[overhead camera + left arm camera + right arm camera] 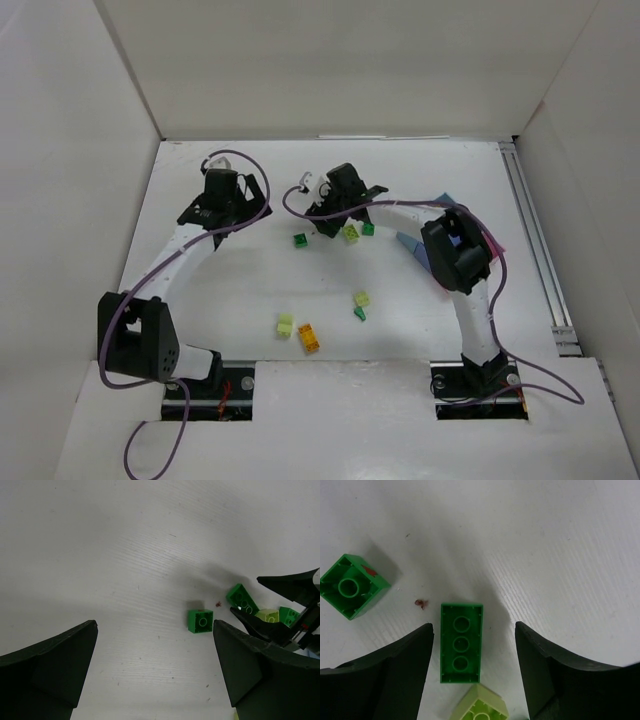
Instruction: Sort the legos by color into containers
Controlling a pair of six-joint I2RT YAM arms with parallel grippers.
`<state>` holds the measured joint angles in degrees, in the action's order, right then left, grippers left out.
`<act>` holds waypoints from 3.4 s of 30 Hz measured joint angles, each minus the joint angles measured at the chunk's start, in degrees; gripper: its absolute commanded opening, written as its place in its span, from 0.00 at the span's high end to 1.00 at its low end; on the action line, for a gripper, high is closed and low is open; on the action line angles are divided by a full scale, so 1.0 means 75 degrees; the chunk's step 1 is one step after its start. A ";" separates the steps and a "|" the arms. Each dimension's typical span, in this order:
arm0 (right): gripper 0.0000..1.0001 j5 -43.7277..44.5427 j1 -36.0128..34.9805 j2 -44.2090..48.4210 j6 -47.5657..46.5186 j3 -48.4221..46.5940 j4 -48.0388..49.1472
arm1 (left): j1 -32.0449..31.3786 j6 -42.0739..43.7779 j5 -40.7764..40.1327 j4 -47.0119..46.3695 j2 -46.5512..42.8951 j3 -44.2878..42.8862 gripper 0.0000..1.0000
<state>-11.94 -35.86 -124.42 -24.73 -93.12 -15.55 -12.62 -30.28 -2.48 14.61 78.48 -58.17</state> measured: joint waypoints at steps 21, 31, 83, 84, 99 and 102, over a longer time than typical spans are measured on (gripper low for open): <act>0.77 -0.0160 0.0023 -0.0041 0.0612 0.0181 0.0020 | 0.0117 -0.0035 -0.0128 0.0154 -0.0303 0.0041 0.00; 0.80 -0.1055 0.0557 0.2879 0.1443 0.1545 0.0230 | 0.0117 -0.0020 0.0245 -0.0111 -0.0347 0.0163 0.00; 0.18 0.3518 0.4884 0.8728 0.6508 0.6292 -0.1816 | -0.1804 0.0568 0.0338 -0.0813 0.3130 -0.0831 0.25; 0.18 0.3518 0.4884 0.8743 0.6487 0.6292 -0.1816 | -0.1813 0.0574 0.0318 -0.0810 0.3174 -0.0836 0.26; 0.18 0.3570 0.4887 0.8746 0.6406 0.6292 -0.1883 | -0.2095 0.0597 0.0064 -0.0530 0.3660 -0.1212 0.66; 0.18 0.3585 0.4884 0.8781 0.6406 0.6292 -0.1906 | -0.2116 0.0606 0.0061 -0.0527 0.3672 -0.1247 0.75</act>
<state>14.94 0.78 -58.57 23.31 -45.93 -29.85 -28.49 -25.74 -2.02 10.66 106.02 -67.53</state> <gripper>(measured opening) 0.823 0.347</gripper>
